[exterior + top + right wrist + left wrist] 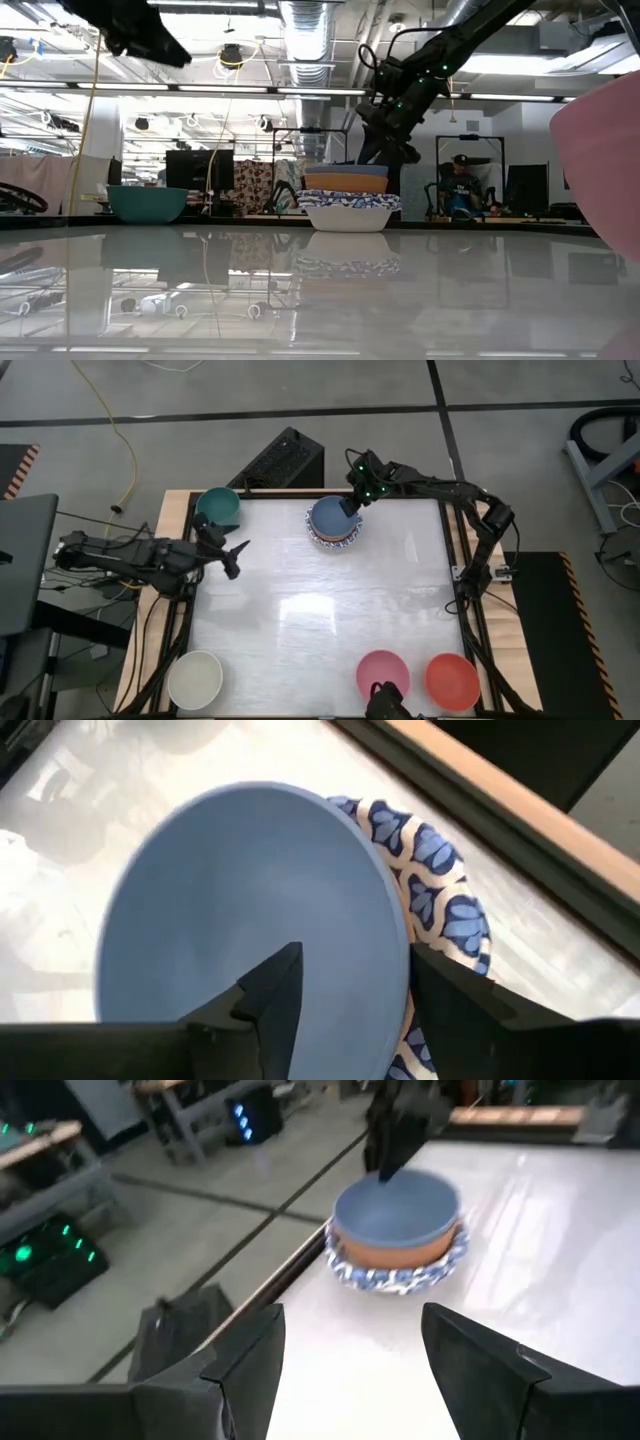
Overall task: Nest bowls inside each other
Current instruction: Stack the blue bowl on top of the brown bowl
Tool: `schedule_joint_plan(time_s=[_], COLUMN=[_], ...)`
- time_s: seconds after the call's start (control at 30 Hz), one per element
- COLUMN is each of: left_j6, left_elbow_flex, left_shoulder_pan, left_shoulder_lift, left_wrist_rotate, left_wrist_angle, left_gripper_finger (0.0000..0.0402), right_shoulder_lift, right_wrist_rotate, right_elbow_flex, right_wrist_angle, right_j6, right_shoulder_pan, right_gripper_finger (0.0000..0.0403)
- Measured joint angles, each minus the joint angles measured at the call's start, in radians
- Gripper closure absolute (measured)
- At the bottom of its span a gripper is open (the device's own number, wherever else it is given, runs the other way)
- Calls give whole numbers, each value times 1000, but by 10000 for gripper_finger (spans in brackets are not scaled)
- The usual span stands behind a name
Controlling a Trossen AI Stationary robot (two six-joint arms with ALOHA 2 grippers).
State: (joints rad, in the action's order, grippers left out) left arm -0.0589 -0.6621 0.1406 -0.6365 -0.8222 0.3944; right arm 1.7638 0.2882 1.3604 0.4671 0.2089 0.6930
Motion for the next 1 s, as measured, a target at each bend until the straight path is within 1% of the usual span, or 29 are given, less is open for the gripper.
schedule_joint_plan(time_s=[0.17,0.27,0.43,0.5,0.57,0.73,0.83,0.9,1.0], left_j6=[-38,-33,10,-4,-14,18,53,64,83], left_elbow_flex=[0,0,0,-11,-32,-97,-150,-178,-199], left_shoulder_pan=[-106,-178,-312,-378,-446,-627,-730,-783,-837], left_shoulder_lift=[-52,-94,-194,-245,-301,-429,-499,-540,-582], left_wrist_rotate=[32,49,55,61,108,296,403,429,433], left_wrist_angle=[81,123,134,142,167,180,216,237,243], left_gripper_finger=[175,175,175,175,175,175,175,175,175], right_shoulder_lift=[0,-1,-1,-1,-1,-1,-1,-1,-1], right_wrist_rotate=[0,0,0,0,-1,-1,-1,-2,-2], right_elbow_flex=[16,17,17,17,17,17,17,17,17], right_wrist_angle=[4,5,19,29,28,26,26,26,26], right_j6=[0,0,0,-2,-9,-23,-26,-36,-43], right_shoulder_pan=[0,0,-4,-8,-17,-32,-42,-45,-47], right_gripper_finger=[209,211,211,211,211,212,211,212,213])
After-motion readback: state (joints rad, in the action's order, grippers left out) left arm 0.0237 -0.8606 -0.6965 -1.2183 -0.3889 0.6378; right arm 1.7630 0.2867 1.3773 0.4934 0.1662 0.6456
